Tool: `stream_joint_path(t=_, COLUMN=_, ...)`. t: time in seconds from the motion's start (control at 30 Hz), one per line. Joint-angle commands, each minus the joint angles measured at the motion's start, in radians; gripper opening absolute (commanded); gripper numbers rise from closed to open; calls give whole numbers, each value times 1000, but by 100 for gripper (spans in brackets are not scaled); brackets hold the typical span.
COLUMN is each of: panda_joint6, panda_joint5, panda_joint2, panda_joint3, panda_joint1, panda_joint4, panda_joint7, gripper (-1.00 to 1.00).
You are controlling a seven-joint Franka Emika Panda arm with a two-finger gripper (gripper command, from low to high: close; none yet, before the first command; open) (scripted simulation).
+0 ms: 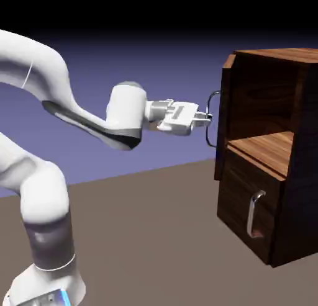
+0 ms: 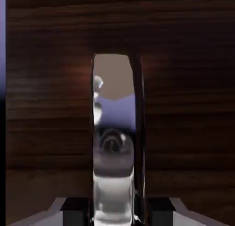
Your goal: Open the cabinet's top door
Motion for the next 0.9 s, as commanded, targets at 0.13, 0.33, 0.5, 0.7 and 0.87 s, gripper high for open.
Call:
stream_joint_path(t=0.13, panda_joint6=-177, panda_joint5=214, panda_joint2=8, panda_joint3=122, panda_joint1=30, panda_joint4=12, panda_joint7=-69, gripper=-100)
stream_joint_path(t=0.33, panda_joint6=-437, panda_joint5=441, panda_joint2=88, panda_joint3=289, panda_joint1=42, panda_joint4=95, panda_joint7=-107, gripper=-100)
stream_joint_path(t=0.5, panda_joint6=-654, panda_joint5=568, panda_joint2=197, panda_joint3=421, panda_joint1=18, panda_joint4=207, panda_joint7=-103, gripper=-100)
stream_joint_path(t=0.7, panda_joint6=-915, panda_joint5=653, panda_joint2=364, panda_joint3=569, panda_joint1=-36, panda_joint4=368, panda_joint7=-68, gripper=-100)
stream_joint_path(t=0.87, panda_joint6=-1133, panda_joint5=674, panda_joint2=531, panda_joint3=668, panda_joint1=-69, panda_joint4=507, panda_joint7=-17, gripper=-100)
